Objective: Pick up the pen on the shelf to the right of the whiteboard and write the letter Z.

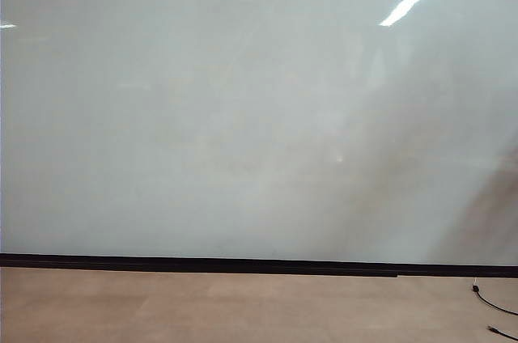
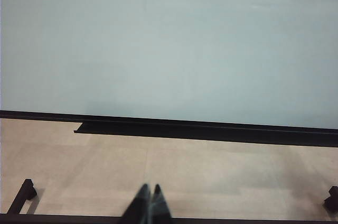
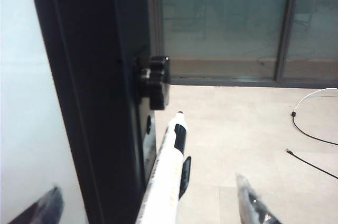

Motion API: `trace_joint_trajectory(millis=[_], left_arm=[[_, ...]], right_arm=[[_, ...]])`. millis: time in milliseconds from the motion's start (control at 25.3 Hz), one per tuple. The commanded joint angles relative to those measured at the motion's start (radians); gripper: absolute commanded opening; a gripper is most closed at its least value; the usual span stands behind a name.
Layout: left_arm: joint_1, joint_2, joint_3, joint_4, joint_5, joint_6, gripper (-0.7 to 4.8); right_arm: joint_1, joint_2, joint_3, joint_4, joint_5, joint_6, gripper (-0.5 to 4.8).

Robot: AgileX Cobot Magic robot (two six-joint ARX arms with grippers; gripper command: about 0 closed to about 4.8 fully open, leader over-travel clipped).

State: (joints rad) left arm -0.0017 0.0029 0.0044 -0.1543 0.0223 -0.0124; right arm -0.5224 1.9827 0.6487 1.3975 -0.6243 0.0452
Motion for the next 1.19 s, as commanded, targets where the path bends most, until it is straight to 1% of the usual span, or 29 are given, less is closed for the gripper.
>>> trace_joint_trajectory(millis=[40,119,158,633,673,712,792,1187], left_arm=[[0.0,0.0,0.002,0.005,0.0,0.005,-0.04],[0.0,0.0,0.002,0.005,0.0,0.005,-0.05],[0.0,0.001,0.002,0.005,0.0,0.005,-0.05],[0.0,0.0,0.002,0.005,0.0,0.005,-0.05],[0.0,0.0,0.002,0.005,0.0,0.005,-0.04],[0.0,0.0,0.002,0.005,0.0,0.005,-0.05],[0.0,0.0,0.002,0.005,0.0,0.005,-0.04],[0.0,0.0,0.002,0.005,0.0,0.005,-0.04]], right_arm=[[0.0,-0.002,0.001,0.01,0.001,0.003,3.83],[0.0,-0.002,0.001,0.01,0.0,0.003,3.44],[0.0,-0.002,0.001,0.009,0.0,0.003,3.35],[0.0,0.0,0.002,-0.01,0.02,0.0,3.31],[0.0,0.0,0.002,-0.008,0.02,0.0,3.18],[0.001,0.0,0.002,0.0,0.02,0.0,2.9],[0.001,0.0,0.002,0.001,0.021,0.0,2.77],[0.001,0.0,0.002,0.011,0.02,0.0,2.69]])
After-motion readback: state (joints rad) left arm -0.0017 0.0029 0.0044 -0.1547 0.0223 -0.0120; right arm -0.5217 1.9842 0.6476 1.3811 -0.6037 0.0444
